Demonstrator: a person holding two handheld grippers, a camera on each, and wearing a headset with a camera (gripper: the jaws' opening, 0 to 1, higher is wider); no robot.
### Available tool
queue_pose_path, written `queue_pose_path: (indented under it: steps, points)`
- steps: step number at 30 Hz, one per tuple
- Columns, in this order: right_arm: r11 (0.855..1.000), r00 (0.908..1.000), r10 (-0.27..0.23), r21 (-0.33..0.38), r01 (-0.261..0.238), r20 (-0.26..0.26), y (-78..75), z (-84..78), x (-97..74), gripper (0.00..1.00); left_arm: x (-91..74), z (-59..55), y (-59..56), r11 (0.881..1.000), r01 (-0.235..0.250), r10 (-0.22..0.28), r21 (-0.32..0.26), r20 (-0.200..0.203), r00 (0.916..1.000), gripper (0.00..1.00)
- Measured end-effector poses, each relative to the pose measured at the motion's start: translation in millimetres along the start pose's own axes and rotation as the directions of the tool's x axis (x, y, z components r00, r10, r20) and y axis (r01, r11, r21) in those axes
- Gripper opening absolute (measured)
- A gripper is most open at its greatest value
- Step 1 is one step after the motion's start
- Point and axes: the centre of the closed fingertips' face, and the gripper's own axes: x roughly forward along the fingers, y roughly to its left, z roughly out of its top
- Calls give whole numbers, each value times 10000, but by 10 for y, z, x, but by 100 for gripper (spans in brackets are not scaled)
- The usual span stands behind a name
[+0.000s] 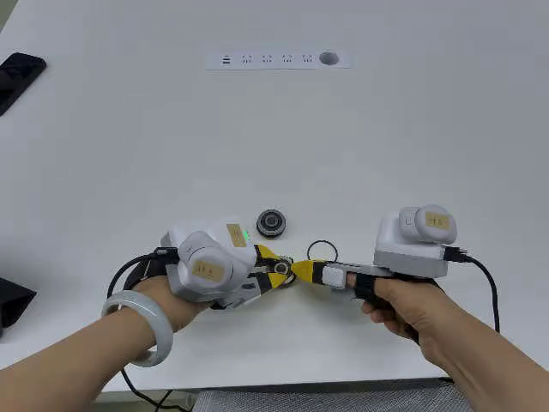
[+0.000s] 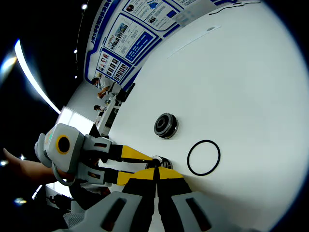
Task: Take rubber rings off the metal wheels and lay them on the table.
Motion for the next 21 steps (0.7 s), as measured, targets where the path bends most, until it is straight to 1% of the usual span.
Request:
queue_pose_path:
  steps: [14,18,19,20,21]
  points:
    - [9998,9998,194,-22,-194,38,54,2,12,2,4,-14,7,10000,2,-2,22,30,10000,13]
    - [9994,9994,335,-38,-335,105,94,17,31,2,0,-7,2,10000,-2,2,31,29,10000,13]
    - [9990,9990,440,32,-440,108,115,18,33,2,0,-7,3,10000,-5,5,32,30,10000,13]
    - [9969,9966,755,204,-762,323,183,56,40,2,0,-8,4,10000,-7,7,10,35,10000,13]
    - [9978,9976,636,183,-641,285,166,54,31,2,1,-9,5,10000,-9,9,12,36,10000,13]
